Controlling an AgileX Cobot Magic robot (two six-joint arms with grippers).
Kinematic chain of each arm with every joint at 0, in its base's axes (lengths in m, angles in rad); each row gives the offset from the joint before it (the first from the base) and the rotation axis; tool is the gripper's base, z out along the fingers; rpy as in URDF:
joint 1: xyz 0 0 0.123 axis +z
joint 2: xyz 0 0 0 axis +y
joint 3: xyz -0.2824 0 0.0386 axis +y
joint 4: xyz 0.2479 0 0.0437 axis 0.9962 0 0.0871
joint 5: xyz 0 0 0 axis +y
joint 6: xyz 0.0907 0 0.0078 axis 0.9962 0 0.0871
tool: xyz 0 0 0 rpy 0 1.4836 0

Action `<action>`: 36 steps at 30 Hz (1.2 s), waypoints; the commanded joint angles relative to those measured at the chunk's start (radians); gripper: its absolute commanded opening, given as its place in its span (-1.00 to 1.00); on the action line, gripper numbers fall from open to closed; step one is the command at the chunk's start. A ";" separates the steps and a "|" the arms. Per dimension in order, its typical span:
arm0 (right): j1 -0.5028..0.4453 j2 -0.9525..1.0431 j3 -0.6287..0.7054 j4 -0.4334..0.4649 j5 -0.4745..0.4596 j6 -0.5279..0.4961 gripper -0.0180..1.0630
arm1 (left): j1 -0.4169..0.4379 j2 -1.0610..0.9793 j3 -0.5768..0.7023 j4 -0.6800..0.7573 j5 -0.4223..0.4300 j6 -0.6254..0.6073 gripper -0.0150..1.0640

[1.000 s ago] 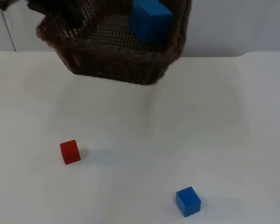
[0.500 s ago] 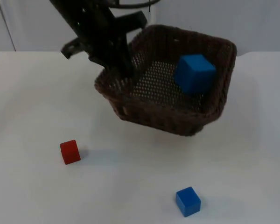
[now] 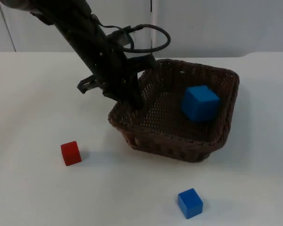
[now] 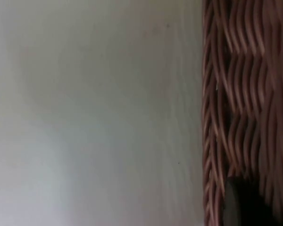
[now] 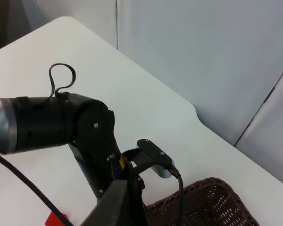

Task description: Pick up the basket with the left hand and place the largest block into the basket with the right hand.

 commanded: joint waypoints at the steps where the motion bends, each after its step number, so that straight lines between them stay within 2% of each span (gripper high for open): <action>1: -0.004 -0.015 -0.001 -0.001 0.000 -0.011 0.98 | -0.006 -0.007 -0.003 -0.039 -0.012 0.010 -0.97; 3: -0.004 -0.015 -0.001 -0.001 0.002 -0.011 0.98 | -0.006 -0.007 -0.003 -0.041 -0.023 0.010 -0.91; 6: -0.004 -0.015 -0.001 -0.001 0.006 -0.011 0.98 | -0.006 -0.007 -0.003 -0.041 -0.028 0.010 -0.58; 7: -0.004 -0.015 -0.001 -0.001 0.006 -0.011 0.98 | -0.006 -0.007 -0.003 -0.041 -0.028 0.010 -0.58; 11: -0.004 -0.015 -0.001 -0.001 0.006 -0.013 0.98 | -0.006 -0.007 -0.003 -0.039 -0.024 0.010 0.07; 12: -0.004 -0.015 -0.001 -0.001 0.006 -0.013 0.98 | -0.006 -0.007 -0.003 -0.039 -0.024 0.010 0.07; 13: -0.004 -0.015 -0.001 -0.001 0.006 -0.013 0.98 | -0.006 -0.007 -0.003 -0.039 -0.017 0.010 0.28; 16: -0.004 -0.015 -0.001 -0.001 0.006 -0.013 0.98 | -0.004 -0.014 -0.003 -0.028 -0.006 0.010 0.51; 30: -0.004 -0.015 -0.001 -0.001 0.019 -0.012 0.98 | -0.004 -0.202 -0.003 0.116 -0.013 0.010 0.53; 36: -0.004 -0.025 -0.001 -0.001 0.028 -0.008 0.98 | -0.004 -0.289 -0.003 0.198 0.018 -0.002 0.53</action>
